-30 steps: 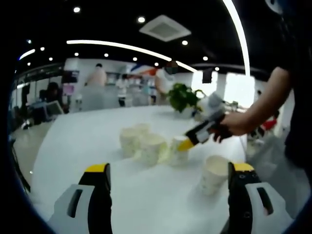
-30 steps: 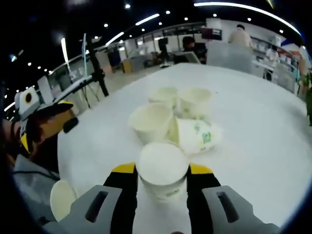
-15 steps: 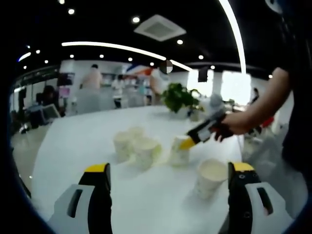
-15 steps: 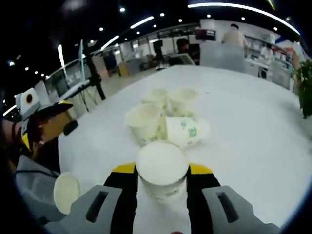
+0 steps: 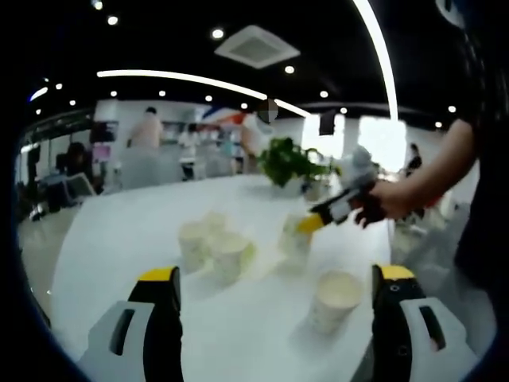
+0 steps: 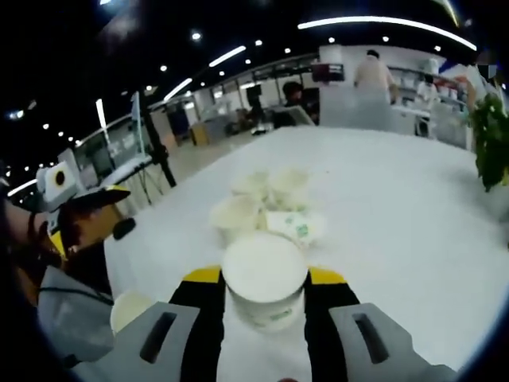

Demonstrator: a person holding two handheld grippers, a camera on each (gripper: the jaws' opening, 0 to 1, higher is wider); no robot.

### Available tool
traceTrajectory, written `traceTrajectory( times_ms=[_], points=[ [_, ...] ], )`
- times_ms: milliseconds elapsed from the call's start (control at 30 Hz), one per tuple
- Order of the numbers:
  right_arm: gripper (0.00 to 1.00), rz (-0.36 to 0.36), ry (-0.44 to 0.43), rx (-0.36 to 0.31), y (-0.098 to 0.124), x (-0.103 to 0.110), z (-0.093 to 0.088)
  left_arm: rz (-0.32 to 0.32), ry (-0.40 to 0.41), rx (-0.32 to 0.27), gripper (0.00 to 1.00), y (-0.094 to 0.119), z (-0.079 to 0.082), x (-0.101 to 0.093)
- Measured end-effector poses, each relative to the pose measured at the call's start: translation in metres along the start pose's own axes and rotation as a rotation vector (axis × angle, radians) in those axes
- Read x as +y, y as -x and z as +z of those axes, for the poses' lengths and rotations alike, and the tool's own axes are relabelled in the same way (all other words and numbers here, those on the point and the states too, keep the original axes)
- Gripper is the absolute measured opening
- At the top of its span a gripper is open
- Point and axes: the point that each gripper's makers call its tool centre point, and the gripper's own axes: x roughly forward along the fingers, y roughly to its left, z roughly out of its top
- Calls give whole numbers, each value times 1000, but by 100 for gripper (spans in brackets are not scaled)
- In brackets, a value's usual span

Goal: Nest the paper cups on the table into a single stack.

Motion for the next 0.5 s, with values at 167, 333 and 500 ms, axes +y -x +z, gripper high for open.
traceTrajectory(
  times_ms=[167,333,500],
  points=[
    [35,-10,14,-71,22,-2,16,-5,0,-2,98,-2,3,-5],
    [35,-4,18,-117,41,0,27,-11,-5,0,98,-4,5,-10],
    [35,3,29,-153,54,8,34,-24,9,-14,98,-5,10,-18]
  ],
)
